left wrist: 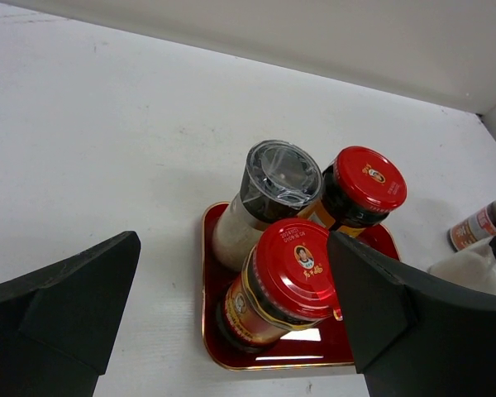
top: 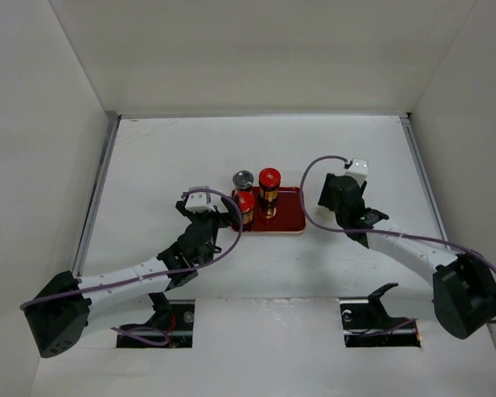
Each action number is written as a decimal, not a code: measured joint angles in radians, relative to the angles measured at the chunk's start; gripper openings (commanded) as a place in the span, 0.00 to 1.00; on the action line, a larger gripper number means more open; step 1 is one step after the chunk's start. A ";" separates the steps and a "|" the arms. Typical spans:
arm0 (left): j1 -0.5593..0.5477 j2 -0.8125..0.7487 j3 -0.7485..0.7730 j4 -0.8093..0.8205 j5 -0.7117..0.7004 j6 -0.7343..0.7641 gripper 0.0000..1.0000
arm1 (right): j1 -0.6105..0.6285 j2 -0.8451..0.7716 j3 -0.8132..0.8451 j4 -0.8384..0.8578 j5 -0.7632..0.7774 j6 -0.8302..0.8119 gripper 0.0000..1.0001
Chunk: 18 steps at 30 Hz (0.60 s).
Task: Organize the condiment bottles
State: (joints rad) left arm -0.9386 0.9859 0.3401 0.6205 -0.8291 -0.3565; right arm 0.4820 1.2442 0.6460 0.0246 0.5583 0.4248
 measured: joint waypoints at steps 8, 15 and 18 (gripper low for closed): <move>0.005 0.000 0.000 0.005 0.000 -0.003 1.00 | 0.266 -0.197 -0.020 -0.010 0.050 -0.007 0.57; 0.008 0.026 0.000 0.013 0.001 -0.010 1.00 | 0.432 0.038 0.051 0.073 0.054 -0.008 0.57; 0.009 0.027 0.000 0.014 0.002 -0.010 1.00 | 0.454 0.127 0.091 0.108 0.057 -0.013 0.57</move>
State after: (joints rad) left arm -0.9298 1.0130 0.3401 0.6350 -0.8276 -0.3668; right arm 0.9363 1.3708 0.7368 0.1322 0.6155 0.4122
